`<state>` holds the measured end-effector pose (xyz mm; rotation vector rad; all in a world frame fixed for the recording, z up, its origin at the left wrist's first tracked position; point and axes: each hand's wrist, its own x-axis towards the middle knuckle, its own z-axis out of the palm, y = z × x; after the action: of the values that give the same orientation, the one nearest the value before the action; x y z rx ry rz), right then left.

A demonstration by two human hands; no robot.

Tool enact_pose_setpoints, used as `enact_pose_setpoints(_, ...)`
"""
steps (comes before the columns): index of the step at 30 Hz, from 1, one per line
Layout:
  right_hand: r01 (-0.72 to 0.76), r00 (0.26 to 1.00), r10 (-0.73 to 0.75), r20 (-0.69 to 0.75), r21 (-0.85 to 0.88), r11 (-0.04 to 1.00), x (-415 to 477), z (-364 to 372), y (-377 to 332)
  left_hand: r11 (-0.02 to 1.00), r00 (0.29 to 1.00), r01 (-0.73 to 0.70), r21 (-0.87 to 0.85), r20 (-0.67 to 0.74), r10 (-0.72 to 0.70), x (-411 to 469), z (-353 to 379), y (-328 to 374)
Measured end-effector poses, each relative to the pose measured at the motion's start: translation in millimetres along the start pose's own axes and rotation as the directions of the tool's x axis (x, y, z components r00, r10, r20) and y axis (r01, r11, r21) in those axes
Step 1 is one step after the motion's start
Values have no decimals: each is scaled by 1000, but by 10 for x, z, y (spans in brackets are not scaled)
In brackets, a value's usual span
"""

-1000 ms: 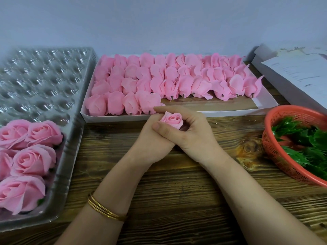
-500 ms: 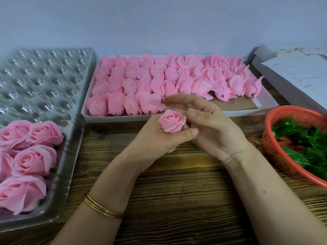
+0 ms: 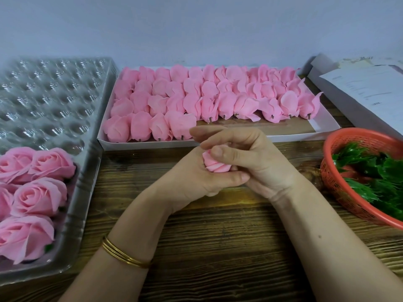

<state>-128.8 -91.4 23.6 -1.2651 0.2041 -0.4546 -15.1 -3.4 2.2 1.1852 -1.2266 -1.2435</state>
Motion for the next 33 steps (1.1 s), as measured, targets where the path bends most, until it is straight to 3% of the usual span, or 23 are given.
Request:
enact_pose_setpoints(8,-12,1000,12,12,-50,999,3,-19,26,998,1000,27,-65,9,-26,0,-32,2)
enact_pose_setpoints(24,-48,998,50,32,-86,995,-3,-78,97,999,998,41,-31,-51,-43,-9,-28,23)
enact_pose_setpoints(33,-121,991,129,45,-145,982,-10,-78,111,994,996,-41,-106,-79,32,8,-38,31)
